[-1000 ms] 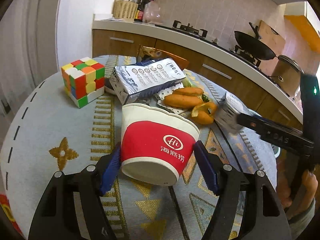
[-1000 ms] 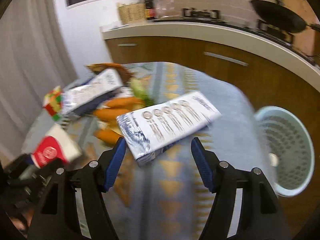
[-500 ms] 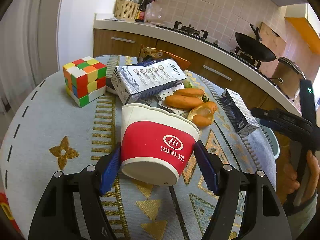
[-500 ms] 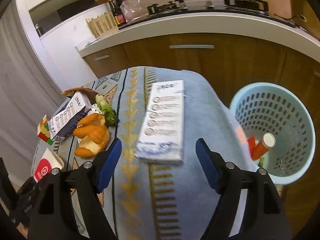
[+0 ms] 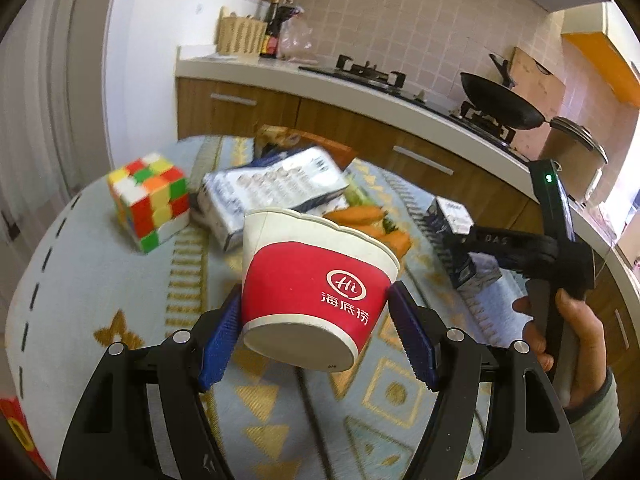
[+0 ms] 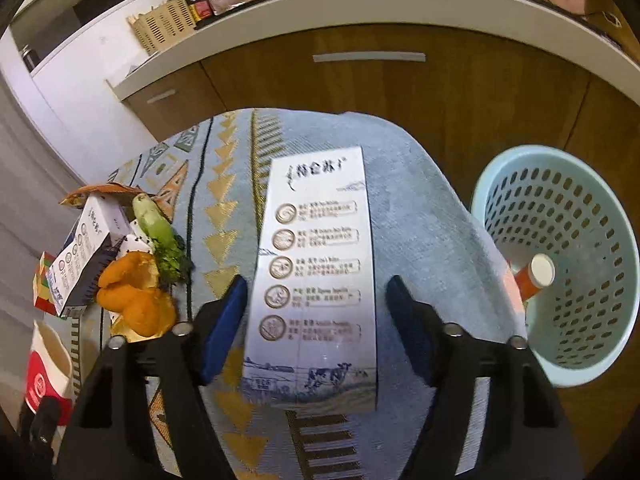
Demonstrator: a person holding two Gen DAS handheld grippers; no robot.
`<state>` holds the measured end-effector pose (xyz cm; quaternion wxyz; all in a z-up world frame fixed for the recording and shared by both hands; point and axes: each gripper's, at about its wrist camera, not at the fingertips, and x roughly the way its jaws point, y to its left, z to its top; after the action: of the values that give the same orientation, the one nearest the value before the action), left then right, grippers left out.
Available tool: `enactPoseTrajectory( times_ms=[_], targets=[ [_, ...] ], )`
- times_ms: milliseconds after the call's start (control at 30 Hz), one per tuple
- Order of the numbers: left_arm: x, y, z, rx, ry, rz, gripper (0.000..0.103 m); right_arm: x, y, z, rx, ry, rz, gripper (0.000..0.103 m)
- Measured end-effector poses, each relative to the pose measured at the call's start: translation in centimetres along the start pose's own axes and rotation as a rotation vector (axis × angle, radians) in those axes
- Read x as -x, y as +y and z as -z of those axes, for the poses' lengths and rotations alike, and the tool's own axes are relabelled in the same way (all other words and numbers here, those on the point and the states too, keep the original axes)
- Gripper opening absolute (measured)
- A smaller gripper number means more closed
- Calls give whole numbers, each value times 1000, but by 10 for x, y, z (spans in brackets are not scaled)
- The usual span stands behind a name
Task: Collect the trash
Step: 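Hold the red cup in the left tool while the right tool grasps the white milk carton, then carry the cup and carton over the blue basket and open both tools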
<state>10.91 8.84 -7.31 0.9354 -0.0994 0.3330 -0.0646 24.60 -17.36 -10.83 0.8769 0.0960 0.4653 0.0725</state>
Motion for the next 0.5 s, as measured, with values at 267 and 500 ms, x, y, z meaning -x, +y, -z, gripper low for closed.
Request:
enactPoseTrajectory(
  times_ms=[267, 500],
  targets=[
    [-6, -41, -34, -60, -47, 43, 69, 39, -13, -7, 24, -107, -17, 50],
    [-19, -96, -65, -110, -79, 137, 69, 93, -58, -20, -32, -228, -12, 50]
  ],
)
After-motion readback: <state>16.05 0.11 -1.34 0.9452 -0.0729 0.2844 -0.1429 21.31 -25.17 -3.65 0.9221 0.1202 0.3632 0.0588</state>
